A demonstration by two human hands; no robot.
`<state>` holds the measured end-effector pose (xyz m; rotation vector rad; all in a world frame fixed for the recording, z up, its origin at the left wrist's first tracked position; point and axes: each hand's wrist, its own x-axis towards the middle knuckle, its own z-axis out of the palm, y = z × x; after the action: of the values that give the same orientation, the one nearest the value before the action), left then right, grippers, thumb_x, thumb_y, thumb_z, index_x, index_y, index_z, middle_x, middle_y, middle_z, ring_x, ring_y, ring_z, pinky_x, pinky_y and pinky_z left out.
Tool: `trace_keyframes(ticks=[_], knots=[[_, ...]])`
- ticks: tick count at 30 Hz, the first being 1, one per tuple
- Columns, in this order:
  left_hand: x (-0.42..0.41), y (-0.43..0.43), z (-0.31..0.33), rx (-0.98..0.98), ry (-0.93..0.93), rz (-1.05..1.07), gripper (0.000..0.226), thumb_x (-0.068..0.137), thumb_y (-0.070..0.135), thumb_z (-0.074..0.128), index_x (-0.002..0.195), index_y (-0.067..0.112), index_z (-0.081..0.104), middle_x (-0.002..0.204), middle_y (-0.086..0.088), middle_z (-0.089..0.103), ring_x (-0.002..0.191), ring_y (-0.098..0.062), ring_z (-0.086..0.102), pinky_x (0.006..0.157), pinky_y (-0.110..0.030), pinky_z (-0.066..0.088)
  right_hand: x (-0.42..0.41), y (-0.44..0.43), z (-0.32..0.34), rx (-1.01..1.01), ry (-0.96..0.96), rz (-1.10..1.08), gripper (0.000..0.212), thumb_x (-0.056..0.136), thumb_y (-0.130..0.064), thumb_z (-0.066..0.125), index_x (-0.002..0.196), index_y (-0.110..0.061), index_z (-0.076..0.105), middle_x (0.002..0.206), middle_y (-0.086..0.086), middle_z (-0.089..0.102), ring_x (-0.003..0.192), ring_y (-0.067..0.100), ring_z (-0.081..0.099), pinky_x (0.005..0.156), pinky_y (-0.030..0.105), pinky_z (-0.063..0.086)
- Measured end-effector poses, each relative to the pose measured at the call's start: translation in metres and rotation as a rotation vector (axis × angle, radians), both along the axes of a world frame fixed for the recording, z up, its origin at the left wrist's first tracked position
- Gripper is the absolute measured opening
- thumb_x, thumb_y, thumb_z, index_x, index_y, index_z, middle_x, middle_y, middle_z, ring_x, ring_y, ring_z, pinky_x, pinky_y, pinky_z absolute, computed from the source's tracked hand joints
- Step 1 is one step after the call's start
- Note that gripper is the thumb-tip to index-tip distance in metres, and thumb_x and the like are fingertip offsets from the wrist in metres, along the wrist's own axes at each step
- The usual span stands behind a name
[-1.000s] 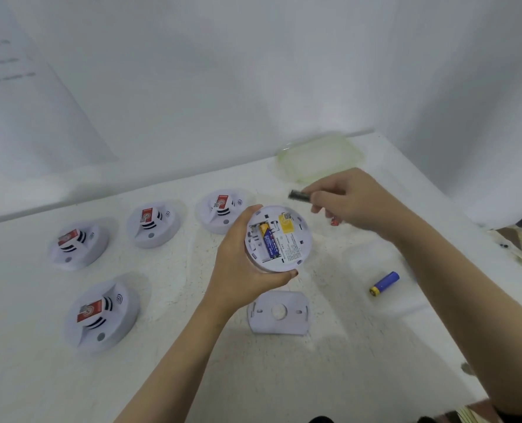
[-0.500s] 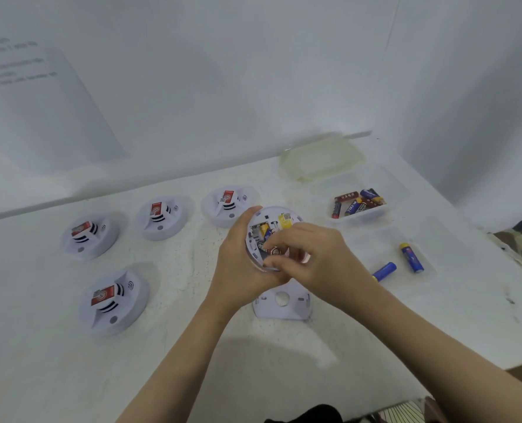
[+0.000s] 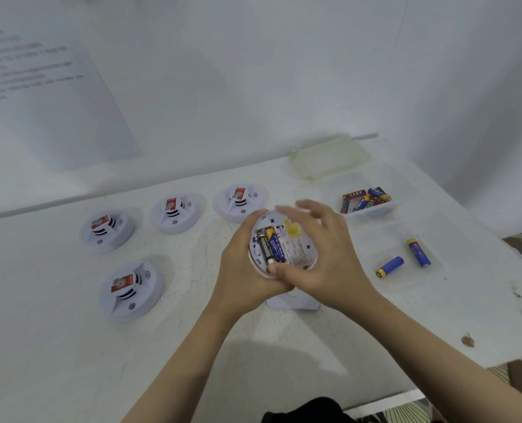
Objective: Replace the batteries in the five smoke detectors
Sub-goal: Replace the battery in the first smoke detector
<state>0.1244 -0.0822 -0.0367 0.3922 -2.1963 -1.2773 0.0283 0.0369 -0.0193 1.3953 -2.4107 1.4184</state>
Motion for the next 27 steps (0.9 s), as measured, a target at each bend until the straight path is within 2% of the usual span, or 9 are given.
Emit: trace_keyframes(ticks=[2,3,5,6,14,20,22,24,27], knots=[[0.004,0.002,0.003,0.005,0.016,0.016,0.094,0.049,0.023,0.090,0.131,0.031,0.044,0.116,0.016,0.062,0.107,-0.004,0.062,0.078,-0.015,0.053,0.002,-0.001,0.003,0.000,-0.313,0.064,0.098,0.052,-0.055,0.072,0.138,-0.050,0.025,0.143,-0.009,0.032,0.131,0.010,0.033,0.105,0.034,0.035],[0.005,0.003,0.005,0.002,0.023,0.021,0.095,0.049,0.030,0.090,0.132,0.028,0.044,0.119,0.014,0.061,0.109,-0.005,0.062,0.080,-0.018,0.055,0.003,-0.001,0.003,-0.058,-0.514,0.132,0.107,0.049,-0.047,0.079,0.139,-0.049,0.021,0.143,-0.008,0.033,0.129,0.013,0.040,0.101,0.037,0.043],[0.008,0.004,0.007,-0.023,0.031,0.025,0.096,0.051,0.036,0.090,0.135,0.025,0.044,0.123,0.013,0.060,0.112,-0.008,0.061,0.084,-0.023,0.056,0.006,0.000,0.005,-0.177,-0.825,0.249,0.114,0.051,-0.021,0.084,0.143,-0.042,0.019,0.138,-0.001,0.041,0.117,0.015,0.055,0.088,0.030,0.054],[0.010,0.005,0.009,-0.033,0.035,0.028,0.097,0.051,0.035,0.091,0.135,0.025,0.044,0.124,0.012,0.059,0.113,-0.008,0.060,0.085,-0.024,0.056,0.008,0.001,0.006,-0.212,-0.874,0.275,0.112,0.054,-0.012,0.081,0.143,-0.039,0.020,0.136,0.002,0.044,0.113,0.016,0.058,0.084,0.027,0.055],[0.021,0.008,0.007,-0.124,0.053,0.072,0.099,0.053,0.040,0.087,0.138,0.012,0.045,0.125,0.002,0.061,0.113,-0.013,0.061,0.085,-0.029,0.058,0.024,-0.002,0.002,-0.372,-0.813,0.253,0.110,0.055,0.006,0.076,0.138,-0.044,0.022,0.130,0.001,0.045,0.111,0.010,0.058,0.081,0.029,0.055],[0.025,0.006,0.006,-0.189,0.053,0.038,0.101,0.053,0.043,0.083,0.138,0.006,0.044,0.126,-0.003,0.061,0.112,-0.008,0.060,0.087,-0.016,0.053,0.030,-0.004,0.000,-0.353,-0.757,0.192,0.107,0.064,0.022,0.071,0.137,-0.040,0.023,0.119,-0.003,0.050,0.104,0.005,0.060,0.074,0.023,0.055],[0.025,0.004,0.005,-0.162,0.047,0.040,0.100,0.052,0.042,0.083,0.138,0.008,0.045,0.126,-0.002,0.061,0.112,-0.009,0.061,0.086,-0.022,0.056,0.029,-0.005,0.000,-0.290,-0.725,0.207,0.104,0.068,0.016,0.072,0.138,-0.041,0.021,0.121,-0.005,0.049,0.106,0.005,0.060,0.078,0.025,0.055],[0.026,0.000,0.005,-0.134,0.037,0.042,0.102,0.051,0.037,0.090,0.138,0.010,0.045,0.125,0.002,0.061,0.112,-0.007,0.061,0.085,-0.024,0.056,0.025,-0.004,0.003,-0.209,-0.756,0.274,0.096,0.076,-0.004,0.074,0.142,-0.043,0.017,0.130,-0.007,0.047,0.113,0.008,0.057,0.088,0.028,0.053],[0.030,-0.011,0.004,-0.096,0.021,0.035,0.105,0.049,0.036,0.094,0.138,0.016,0.044,0.125,0.007,0.061,0.113,-0.003,0.059,0.088,-0.017,0.052,0.013,-0.001,0.009,-0.097,-0.764,0.223,0.062,0.090,-0.036,0.056,0.143,-0.041,0.024,0.137,-0.013,0.043,0.122,0.002,0.047,0.092,0.016,0.047]])
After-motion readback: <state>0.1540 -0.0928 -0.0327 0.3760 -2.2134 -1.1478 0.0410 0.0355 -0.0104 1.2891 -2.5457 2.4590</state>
